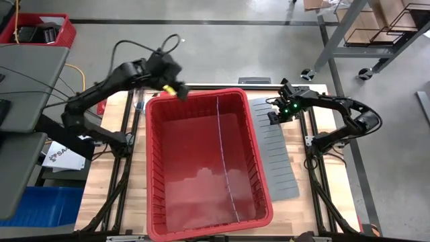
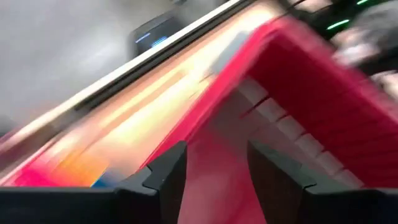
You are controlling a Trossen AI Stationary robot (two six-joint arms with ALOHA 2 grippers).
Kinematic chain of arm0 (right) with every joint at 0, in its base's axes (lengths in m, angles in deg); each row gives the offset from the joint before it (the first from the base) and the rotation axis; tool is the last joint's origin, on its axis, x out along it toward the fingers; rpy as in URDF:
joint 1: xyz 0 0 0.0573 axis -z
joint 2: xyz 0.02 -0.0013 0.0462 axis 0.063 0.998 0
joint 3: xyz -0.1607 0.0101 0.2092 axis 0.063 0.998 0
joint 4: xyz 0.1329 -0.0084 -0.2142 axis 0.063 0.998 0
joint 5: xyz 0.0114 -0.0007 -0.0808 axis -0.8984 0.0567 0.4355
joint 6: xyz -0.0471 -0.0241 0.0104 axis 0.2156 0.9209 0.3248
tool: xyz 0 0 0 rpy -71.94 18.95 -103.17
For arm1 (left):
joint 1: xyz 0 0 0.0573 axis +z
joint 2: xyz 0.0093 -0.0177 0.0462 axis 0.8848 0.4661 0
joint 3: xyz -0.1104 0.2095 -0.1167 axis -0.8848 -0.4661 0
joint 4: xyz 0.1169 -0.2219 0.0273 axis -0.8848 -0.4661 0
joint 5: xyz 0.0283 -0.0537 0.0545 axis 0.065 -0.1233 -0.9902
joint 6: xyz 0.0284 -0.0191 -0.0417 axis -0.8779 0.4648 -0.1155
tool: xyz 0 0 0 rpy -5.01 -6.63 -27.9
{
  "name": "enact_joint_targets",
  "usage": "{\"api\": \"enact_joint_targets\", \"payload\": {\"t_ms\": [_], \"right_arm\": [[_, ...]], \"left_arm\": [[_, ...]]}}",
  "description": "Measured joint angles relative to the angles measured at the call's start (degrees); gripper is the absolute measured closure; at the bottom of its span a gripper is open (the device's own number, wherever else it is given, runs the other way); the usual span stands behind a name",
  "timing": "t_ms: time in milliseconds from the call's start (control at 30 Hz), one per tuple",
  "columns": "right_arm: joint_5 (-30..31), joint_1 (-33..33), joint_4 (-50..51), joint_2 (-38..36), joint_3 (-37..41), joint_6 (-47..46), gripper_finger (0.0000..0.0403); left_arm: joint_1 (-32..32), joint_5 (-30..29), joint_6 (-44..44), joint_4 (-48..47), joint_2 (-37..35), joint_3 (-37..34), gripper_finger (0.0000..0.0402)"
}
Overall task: Sort blocks
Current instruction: Assemble the bin divider into the red bin
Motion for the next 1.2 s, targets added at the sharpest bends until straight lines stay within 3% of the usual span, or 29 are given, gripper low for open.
{"api": "enact_joint_targets", "payload": {"t_ms": [100,267,467,667,767,1000,1067,1200], "right_arm": [[0.02,0.04,-0.21,0.0,0.0,0.01,0.0176],[0.16,0.04,-0.28,0.0,0.0,0.01,0.0176],[0.27,0.06,-0.3,0.01,0.0,-0.01,0.0176],[0.07,0.07,-0.17,0.04,0.0,-0.12,0.0176],[0.07,0.07,-0.06,0.04,0.0,-0.12,0.0176],[-0.08,0.07,-0.11,0.04,0.0,0.03,0.0176],[-0.08,0.07,-0.15,0.04,0.0,0.03,0.0176],[-0.08,0.07,-0.15,0.04,0.0,0.03,0.0176]], "left_arm": [[-1.67,-9.07,6.01,-12.02,-3.25,0.02,0.028],[-5.14,-13.59,19.54,-30.41,-5.55,0.02,0.0387],[-8.82,-14.99,28.28,-31.16,-6.27,-3.69,0.04],[-10.48,-12.68,36.23,-31.28,-6.9,-10.14,0.0401],[-11.9,-18.43,42.52,-31.34,-8.53,-12.57,0.0401],[-13.04,-38.97,57.82,-31.36,-13.65,-14.84,0.0401],[-12.01,-40.27,58.66,-31.31,-14.22,-15.11,0.0401],[-9.32,-34.33,55.15,-31.22,-14.31,-19.03,0.0401]]}}
